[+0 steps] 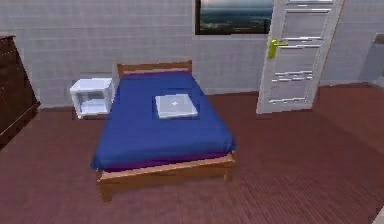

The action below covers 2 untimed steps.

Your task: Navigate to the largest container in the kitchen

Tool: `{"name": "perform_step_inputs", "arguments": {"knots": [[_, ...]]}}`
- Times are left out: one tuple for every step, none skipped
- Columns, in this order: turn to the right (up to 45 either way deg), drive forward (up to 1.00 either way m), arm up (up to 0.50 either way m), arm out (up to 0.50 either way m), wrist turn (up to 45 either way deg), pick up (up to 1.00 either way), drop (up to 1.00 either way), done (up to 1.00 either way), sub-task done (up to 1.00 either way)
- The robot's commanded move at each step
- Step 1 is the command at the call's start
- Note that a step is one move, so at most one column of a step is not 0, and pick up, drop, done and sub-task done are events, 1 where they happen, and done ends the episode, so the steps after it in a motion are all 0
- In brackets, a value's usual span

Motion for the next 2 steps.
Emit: {"name": "perform_step_inputs", "arguments": {"knots": [[39.0, 0.0, 0.0, 0.0, 0.0, 0.0, 0.0, 0.0, 0.0], [0.0, 1.0, 0.0, 0.0, 0.0, 0.0, 0.0, 0.0, 0.0]]}}
